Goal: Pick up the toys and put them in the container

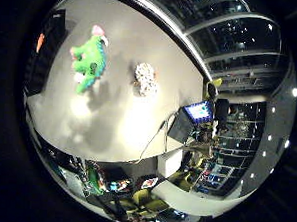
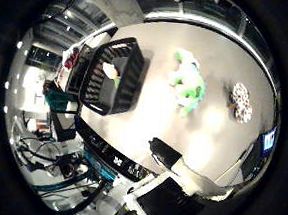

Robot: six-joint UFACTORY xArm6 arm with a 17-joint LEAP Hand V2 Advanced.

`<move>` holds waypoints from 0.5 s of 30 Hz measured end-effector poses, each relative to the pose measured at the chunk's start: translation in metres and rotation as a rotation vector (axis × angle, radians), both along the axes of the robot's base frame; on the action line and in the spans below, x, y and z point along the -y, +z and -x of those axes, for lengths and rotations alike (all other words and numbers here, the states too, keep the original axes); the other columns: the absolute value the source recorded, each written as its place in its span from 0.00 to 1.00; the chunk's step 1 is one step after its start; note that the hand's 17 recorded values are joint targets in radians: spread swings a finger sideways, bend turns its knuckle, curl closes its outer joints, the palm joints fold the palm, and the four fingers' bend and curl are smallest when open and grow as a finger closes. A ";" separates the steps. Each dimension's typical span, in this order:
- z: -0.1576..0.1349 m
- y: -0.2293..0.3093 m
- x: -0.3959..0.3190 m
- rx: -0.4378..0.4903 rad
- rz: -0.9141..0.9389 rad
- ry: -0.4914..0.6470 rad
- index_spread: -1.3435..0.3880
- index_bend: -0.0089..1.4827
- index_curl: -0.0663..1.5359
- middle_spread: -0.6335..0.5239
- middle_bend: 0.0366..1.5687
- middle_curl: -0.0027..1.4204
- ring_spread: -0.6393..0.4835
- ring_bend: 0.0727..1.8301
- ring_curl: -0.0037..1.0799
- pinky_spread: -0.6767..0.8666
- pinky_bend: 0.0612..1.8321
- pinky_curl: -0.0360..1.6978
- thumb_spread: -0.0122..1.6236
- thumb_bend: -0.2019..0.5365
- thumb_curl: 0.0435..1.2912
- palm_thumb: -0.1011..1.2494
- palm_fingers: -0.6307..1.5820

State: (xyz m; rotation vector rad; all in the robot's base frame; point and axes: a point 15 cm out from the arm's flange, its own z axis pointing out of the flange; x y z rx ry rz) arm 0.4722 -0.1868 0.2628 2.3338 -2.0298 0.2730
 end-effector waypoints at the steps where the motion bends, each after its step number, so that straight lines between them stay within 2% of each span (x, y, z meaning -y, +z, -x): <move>1: 0.005 -0.012 0.017 -0.020 -0.007 -0.030 0.55 0.11 0.21 0.59 0.11 0.23 0.72 0.12 0.25 0.68 0.25 0.19 0.57 0.24 0.22 0.55 0.32; 3: 0.008 -0.027 0.048 -0.032 -0.013 -0.082 0.55 0.11 0.21 0.58 0.11 0.23 0.71 0.12 0.25 0.68 0.24 0.19 0.58 0.24 0.22 0.56 0.33; 6: -0.014 -0.030 0.088 0.015 0.004 -0.126 0.55 0.11 0.21 0.58 0.11 0.23 0.71 0.12 0.25 0.68 0.23 0.19 0.58 0.23 0.22 0.56 0.33; 15: -0.060 -0.067 0.153 0.042 -0.011 -0.219 0.58 0.11 0.21 0.60 0.10 0.23 0.72 0.12 0.25 0.68 0.22 0.19 0.58 0.23 0.21 0.51 0.32</move>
